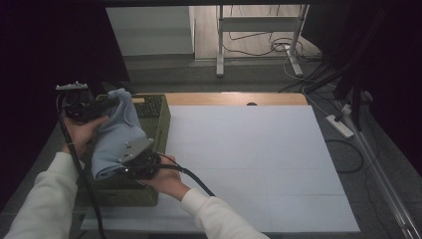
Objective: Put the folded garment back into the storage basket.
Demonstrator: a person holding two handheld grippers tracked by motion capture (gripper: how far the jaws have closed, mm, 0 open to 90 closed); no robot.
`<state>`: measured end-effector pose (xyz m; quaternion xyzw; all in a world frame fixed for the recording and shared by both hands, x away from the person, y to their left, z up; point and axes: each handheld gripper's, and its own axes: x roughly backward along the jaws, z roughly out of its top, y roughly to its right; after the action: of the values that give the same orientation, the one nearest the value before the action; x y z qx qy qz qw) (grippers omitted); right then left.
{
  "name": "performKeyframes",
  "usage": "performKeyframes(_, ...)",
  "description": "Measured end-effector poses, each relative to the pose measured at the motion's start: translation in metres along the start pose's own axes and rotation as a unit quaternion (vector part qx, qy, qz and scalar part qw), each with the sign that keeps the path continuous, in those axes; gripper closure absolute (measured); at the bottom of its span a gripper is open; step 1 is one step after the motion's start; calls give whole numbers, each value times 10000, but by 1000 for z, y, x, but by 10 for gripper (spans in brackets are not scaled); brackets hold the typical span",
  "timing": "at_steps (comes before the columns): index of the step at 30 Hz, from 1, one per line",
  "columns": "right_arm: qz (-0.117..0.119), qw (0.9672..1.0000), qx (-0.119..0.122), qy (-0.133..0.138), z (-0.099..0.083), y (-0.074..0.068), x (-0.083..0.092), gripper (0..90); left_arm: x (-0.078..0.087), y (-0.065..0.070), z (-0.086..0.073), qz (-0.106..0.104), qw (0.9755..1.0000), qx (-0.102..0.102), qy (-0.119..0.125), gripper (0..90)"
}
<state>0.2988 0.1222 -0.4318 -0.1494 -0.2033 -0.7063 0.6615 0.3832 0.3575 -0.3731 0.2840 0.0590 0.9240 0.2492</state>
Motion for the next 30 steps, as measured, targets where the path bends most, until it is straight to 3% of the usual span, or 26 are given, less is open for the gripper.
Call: performKeyframes(30, -83, 9994, -170, -288, -10, 11, -14, 792, -18, -9, -9, 9, 9997, 54, -242, 804)
